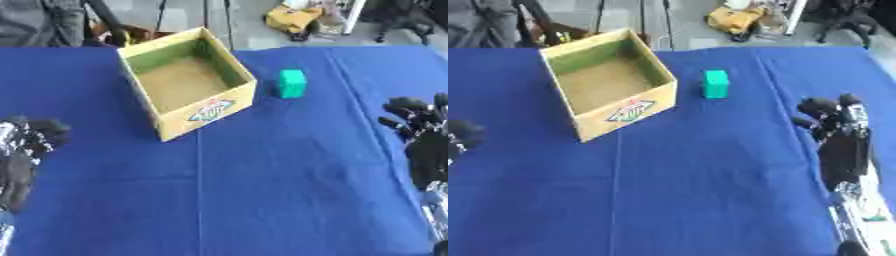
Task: Pick up objects on the table and place them in the box.
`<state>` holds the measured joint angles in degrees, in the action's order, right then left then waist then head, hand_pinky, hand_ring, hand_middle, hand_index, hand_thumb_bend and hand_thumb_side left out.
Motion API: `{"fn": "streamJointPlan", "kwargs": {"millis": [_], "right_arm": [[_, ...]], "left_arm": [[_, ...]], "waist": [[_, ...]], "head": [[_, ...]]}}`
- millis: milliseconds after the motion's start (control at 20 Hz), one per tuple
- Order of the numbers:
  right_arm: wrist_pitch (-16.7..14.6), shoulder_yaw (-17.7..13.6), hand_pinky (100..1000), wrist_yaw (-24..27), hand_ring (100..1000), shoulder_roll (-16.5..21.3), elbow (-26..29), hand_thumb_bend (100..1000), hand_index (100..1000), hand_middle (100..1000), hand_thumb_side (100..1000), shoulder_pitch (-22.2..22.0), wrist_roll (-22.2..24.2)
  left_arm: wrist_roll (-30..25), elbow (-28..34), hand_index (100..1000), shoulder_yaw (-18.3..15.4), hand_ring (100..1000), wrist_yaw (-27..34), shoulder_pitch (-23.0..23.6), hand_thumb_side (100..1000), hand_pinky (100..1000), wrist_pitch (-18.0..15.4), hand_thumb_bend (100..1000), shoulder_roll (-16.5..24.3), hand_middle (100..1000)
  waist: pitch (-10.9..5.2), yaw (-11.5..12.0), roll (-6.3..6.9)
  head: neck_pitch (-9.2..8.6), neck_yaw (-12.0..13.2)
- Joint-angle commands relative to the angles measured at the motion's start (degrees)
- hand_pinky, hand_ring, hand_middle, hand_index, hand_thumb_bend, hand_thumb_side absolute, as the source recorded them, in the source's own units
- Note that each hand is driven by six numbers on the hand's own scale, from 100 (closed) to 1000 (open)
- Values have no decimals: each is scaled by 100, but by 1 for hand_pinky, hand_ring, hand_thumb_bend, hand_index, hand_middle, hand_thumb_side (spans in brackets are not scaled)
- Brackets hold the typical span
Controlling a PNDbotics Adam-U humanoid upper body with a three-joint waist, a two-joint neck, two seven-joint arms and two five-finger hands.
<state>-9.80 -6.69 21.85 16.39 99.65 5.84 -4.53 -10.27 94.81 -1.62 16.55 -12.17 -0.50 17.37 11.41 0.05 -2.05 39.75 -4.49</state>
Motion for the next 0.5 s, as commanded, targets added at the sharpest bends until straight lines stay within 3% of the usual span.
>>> {"fn": "streamJointPlan", "kwargs": {"millis": [50, 500], "right_arm": [[-6, -19, 729, 25, 784, 84, 94, 100, 677, 682, 928, 44, 8], [-18, -23, 730, 12, 786, 178, 104, 100, 682, 683, 918, 48, 19]], "left_arm": [[10, 84, 674, -19, 793, -13, -43, 1000, 830, -6, 412, 78, 601], [12, 86, 673, -18, 793, -11, -47, 1000, 830, -6, 412, 81, 601]], "waist": [[-58, -3, 10], [-62, 3, 8]], "head": [[43, -16], [34, -27]]}}
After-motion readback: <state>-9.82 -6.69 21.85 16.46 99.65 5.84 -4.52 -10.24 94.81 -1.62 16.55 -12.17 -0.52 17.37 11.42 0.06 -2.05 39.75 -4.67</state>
